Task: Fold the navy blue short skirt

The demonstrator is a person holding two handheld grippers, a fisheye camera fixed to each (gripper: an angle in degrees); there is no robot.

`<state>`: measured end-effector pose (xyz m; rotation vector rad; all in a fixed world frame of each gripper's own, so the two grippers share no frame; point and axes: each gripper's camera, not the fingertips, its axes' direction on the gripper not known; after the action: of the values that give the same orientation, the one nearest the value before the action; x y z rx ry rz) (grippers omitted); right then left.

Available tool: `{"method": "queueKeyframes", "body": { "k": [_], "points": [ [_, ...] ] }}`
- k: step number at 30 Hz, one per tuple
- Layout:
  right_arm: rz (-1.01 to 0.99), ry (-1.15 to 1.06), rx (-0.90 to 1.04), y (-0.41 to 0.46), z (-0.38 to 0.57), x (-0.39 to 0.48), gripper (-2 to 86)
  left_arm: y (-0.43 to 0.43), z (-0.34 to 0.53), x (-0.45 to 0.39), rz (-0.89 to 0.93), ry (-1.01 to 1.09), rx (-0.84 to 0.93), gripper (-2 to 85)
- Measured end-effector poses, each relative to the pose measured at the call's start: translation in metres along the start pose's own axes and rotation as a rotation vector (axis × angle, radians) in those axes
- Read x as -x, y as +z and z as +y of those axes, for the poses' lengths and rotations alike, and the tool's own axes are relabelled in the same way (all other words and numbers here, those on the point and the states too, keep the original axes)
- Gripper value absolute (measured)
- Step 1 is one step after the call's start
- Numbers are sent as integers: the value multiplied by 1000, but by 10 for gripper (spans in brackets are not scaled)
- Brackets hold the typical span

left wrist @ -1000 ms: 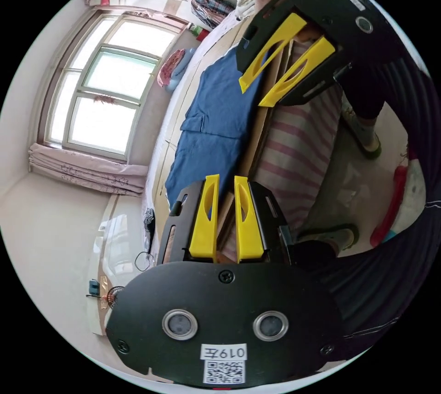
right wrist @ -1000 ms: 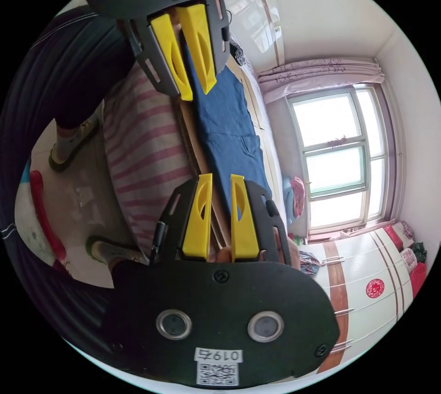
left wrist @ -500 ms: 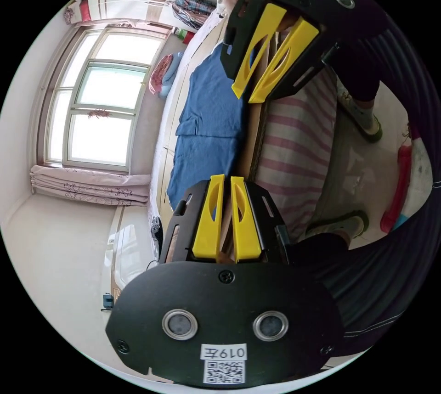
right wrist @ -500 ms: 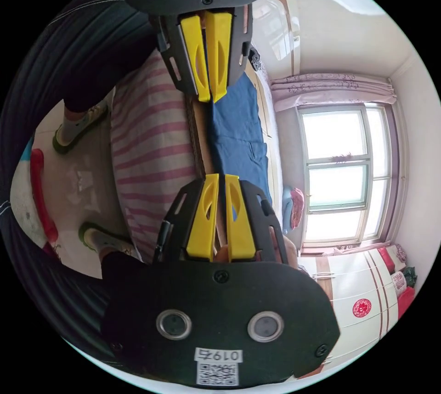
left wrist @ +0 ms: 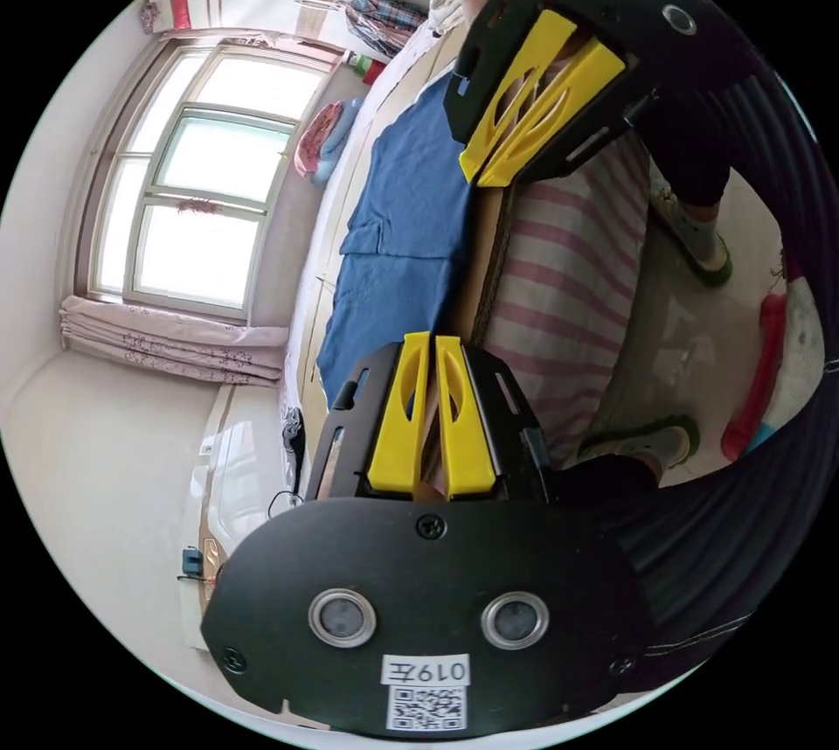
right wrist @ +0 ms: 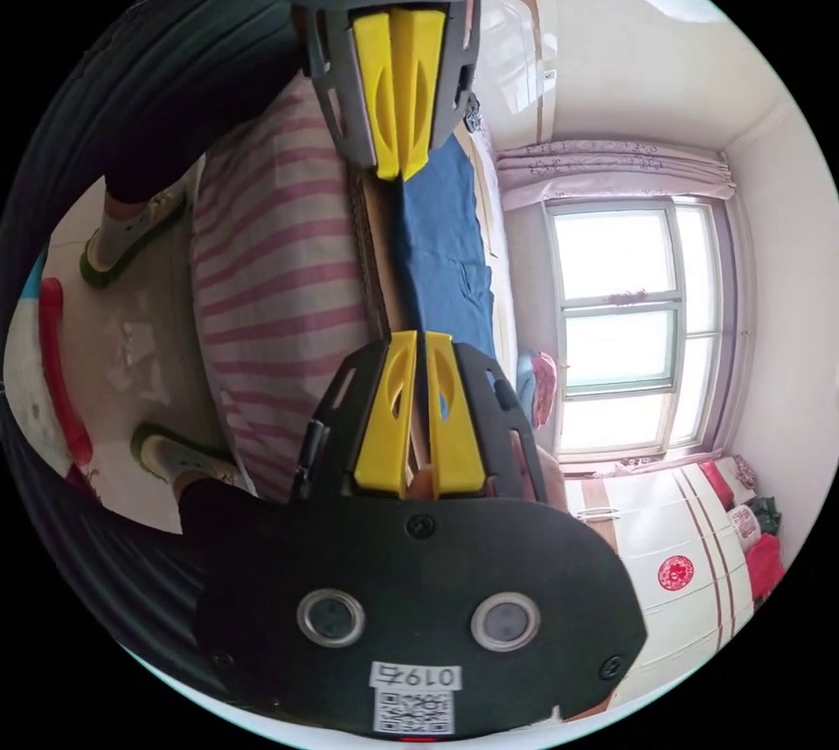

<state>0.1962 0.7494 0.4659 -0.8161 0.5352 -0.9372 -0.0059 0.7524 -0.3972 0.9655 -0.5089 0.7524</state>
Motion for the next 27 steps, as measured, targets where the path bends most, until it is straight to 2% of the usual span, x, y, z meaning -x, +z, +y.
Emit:
{"method": "queueKeyframes", "body": {
  "k": [8,11,23,27],
  "points": [
    [-48,18,66,26,28,-13,51,0,38,12,-15,-25,48,10],
    [-65,13,73,32,29,-16,52,5,48,21,38,-50,45,11],
    [-46,15,109,49,34,-21,8,18,58,18,91,-37,57,8],
    [-37,9,115,51,37,-24,6,29,68,17,52,3,117,8]
  ]
}}
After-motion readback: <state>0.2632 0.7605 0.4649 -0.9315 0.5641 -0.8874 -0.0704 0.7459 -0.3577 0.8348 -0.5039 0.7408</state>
